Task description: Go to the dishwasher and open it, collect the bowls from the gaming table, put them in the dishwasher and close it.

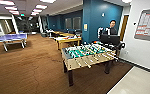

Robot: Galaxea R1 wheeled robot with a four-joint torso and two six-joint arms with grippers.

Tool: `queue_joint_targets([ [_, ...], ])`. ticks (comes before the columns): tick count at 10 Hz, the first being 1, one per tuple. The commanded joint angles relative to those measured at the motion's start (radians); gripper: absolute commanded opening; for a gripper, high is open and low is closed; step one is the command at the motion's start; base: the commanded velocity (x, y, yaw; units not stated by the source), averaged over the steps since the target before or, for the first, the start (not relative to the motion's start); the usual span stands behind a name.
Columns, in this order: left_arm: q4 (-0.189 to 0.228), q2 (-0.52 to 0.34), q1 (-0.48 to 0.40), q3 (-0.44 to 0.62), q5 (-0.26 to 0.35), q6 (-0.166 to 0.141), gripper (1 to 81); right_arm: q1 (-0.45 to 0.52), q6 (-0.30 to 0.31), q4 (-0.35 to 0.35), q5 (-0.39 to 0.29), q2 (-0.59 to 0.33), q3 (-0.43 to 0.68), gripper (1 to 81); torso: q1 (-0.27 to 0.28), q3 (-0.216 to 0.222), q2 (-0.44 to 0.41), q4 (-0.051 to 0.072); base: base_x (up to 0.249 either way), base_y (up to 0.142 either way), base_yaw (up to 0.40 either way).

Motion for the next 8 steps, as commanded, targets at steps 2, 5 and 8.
queue_joint_targets([
  [2,0.001,-0.013,-0.045,-0.001,0.042,0.002,81.1,0.052,-0.003,-0.019,-0.043,-0.002,0.005,81.1,0.0,0.0,0.0,0.0,0.0,0.0,0.343],
  [5,0.001,-0.012,-0.045,-0.001,0.042,0.002,81.1,0.05,-0.005,-0.024,-0.043,-0.002,0.003,81.1,0.0,0.0,0.0,0.0,0.0,0.0,0.343],
  [8,0.001,-0.012,-0.043,-0.001,0.043,0.002,81.1,0.052,-0.005,-0.028,-0.043,-0.001,0.003,81.1,0.0,0.0,0.0,0.0,0.0,0.0,0.321],
])
